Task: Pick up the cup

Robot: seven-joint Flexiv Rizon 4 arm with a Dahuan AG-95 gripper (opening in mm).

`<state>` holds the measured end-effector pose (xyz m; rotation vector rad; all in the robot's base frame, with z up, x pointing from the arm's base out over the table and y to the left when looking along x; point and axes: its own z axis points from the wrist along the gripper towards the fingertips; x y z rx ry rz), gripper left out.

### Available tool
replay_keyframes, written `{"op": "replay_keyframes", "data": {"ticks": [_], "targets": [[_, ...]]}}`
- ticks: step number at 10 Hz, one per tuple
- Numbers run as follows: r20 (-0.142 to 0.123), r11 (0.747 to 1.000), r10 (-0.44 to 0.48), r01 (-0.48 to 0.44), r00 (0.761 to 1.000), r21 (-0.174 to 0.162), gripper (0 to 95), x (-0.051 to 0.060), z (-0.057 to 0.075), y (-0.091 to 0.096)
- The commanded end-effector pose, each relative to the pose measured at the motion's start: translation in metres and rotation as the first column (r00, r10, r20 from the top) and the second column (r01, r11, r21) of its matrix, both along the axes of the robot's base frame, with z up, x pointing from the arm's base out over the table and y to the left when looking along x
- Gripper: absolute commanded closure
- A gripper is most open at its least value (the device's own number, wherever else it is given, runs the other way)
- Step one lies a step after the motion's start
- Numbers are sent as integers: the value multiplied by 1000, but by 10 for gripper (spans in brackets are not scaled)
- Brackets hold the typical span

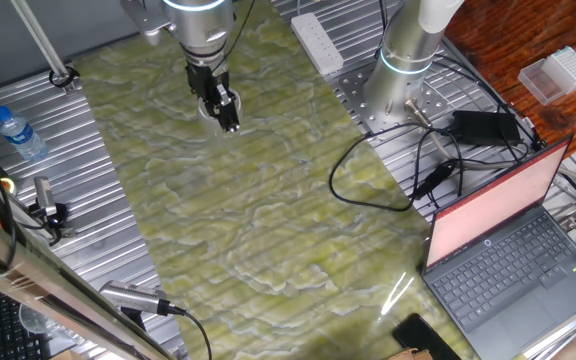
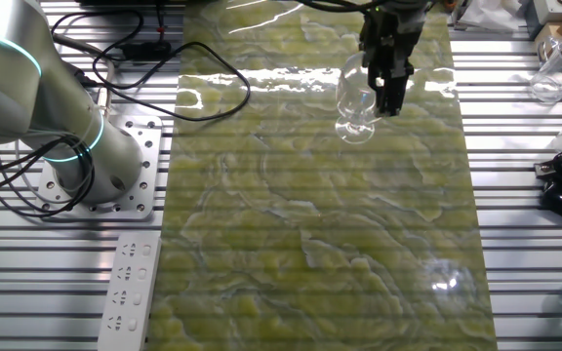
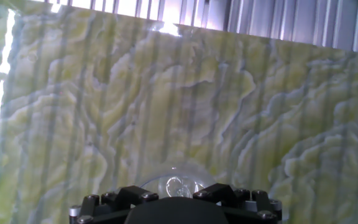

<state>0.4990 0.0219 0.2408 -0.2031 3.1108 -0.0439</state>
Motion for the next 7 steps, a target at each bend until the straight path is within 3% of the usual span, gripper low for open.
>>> {"op": "replay_keyframes", "data": {"ticks": [1,2,3,5,7], "targets": [[2,1000,-7,7,1000,1,950,1,0,0],[16,1000,2,-2,1000,3,950,1,0,0],[53,1000,11,-12,999,1,950,1,0,0],[70,999,31,-31,997,-7,950,1,0,0],[80,993,116,-116,990,-6,950,1,0,0]]}}
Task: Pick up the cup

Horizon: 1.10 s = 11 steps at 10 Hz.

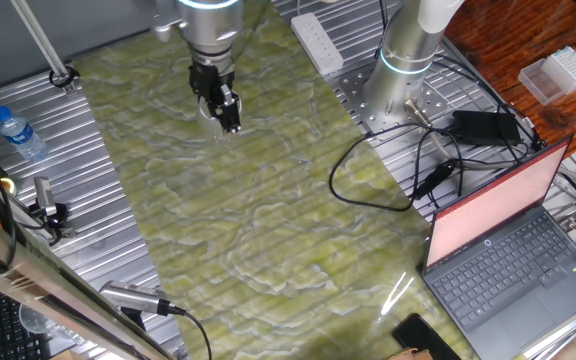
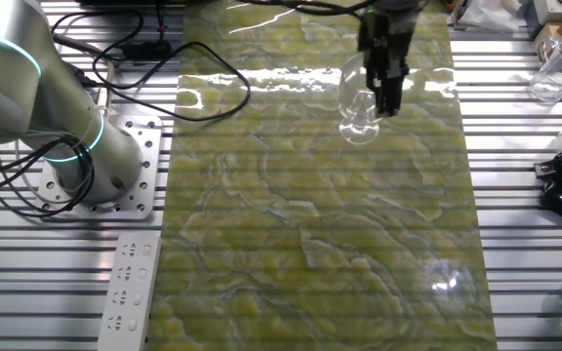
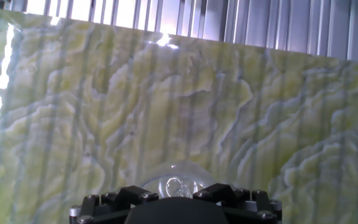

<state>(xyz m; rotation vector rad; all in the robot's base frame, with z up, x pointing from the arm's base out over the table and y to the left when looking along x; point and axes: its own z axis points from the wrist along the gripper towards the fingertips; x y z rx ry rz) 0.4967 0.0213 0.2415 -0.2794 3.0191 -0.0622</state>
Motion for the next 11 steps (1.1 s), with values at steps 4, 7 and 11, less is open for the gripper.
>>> {"op": "replay_keyframes", "data": {"ticks": [4,7,11], "targets": [[-26,997,73,-72,997,19,950,4,-1,0],[-53,996,82,-81,995,22,950,4,-1,0],[-55,994,103,-101,993,27,950,4,-1,0]]}}
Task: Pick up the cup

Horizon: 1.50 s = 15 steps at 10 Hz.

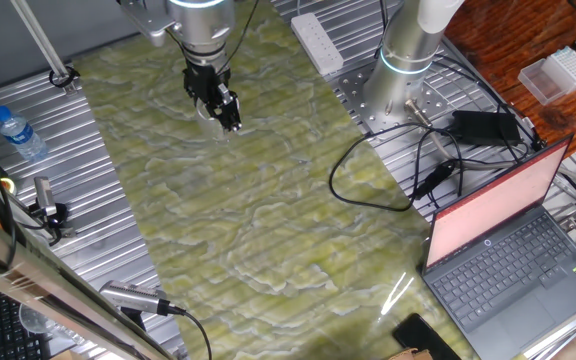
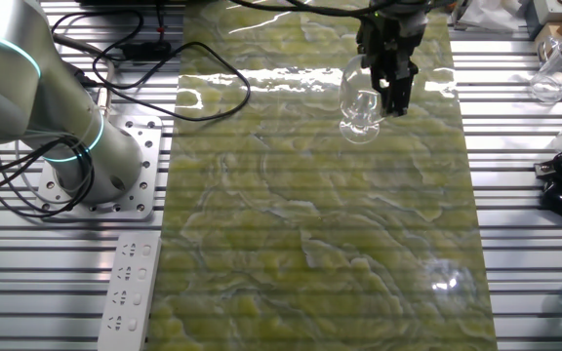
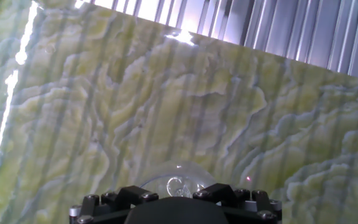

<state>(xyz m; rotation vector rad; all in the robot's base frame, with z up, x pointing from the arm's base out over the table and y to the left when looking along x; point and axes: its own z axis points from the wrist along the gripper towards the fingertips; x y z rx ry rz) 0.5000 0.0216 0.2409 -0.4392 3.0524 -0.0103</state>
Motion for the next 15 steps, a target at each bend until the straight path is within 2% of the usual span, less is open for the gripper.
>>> {"op": "replay_keyframes", "data": {"ticks": [1,2,3,4,6,10,15], "targets": [[-15,1000,5,-5,1000,2,950,-4,10,-1],[-19,1000,4,-4,1000,3,950,-7,15,-2],[-17,1000,-3,3,1000,13,950,-17,28,-2],[-13,1000,-9,9,1000,17,950,-22,37,-2],[-9,1000,-3,3,1000,17,950,-25,49,-3],[0,1000,-7,7,1000,15,950,-30,56,-4],[-1,1000,17,-17,1000,14,950,-32,54,-4]]}}
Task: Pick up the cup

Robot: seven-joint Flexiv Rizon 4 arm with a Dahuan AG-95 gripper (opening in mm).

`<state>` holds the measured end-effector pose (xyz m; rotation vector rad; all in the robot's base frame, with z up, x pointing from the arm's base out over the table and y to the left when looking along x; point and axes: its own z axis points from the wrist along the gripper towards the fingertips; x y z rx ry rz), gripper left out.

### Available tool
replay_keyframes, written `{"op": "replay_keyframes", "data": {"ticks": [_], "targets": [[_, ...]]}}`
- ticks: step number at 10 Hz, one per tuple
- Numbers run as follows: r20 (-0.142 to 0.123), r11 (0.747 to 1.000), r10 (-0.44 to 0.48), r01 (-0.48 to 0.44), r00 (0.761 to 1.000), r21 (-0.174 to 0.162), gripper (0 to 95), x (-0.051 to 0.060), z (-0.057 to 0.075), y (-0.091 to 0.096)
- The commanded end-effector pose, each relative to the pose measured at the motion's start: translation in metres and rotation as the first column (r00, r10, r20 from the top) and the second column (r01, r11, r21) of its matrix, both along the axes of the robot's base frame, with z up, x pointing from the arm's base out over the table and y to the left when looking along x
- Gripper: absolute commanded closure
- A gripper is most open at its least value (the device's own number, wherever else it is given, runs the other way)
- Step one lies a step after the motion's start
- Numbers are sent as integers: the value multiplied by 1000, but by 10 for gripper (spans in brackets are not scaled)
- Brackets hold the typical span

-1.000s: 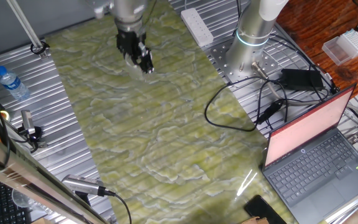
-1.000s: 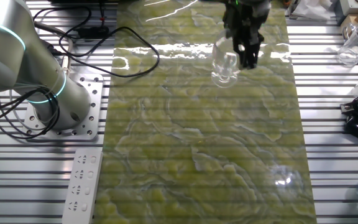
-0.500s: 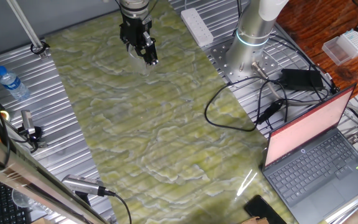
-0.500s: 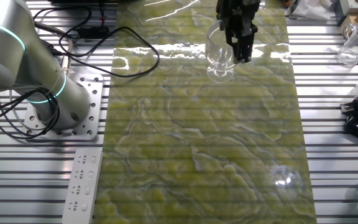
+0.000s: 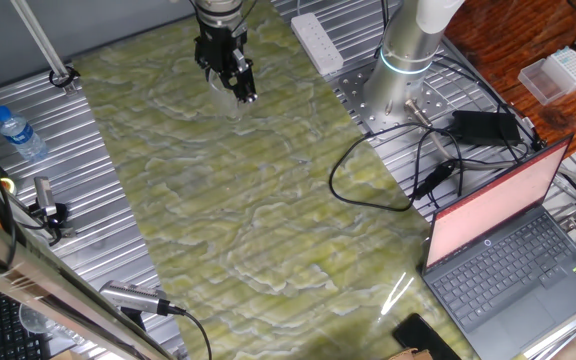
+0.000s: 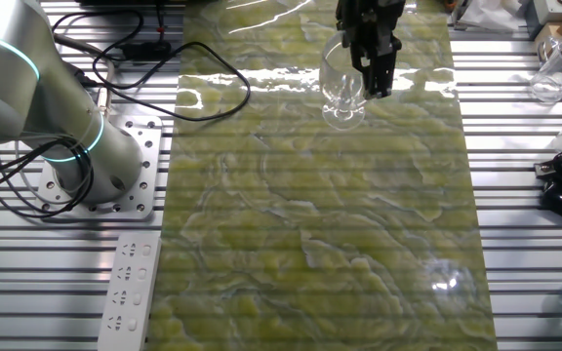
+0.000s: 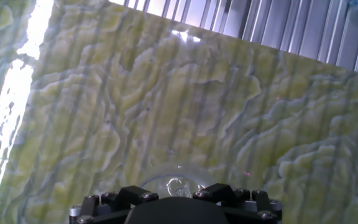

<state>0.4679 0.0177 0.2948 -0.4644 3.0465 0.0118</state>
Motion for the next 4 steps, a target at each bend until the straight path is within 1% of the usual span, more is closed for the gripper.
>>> {"op": "replay_keyframes", "data": {"ticks": [1,4], "targets": [[-1,1000,0,0,1000,0,950,0,0,0],[-1,1000,29,-29,1000,1,950,-1,0,0]]}}
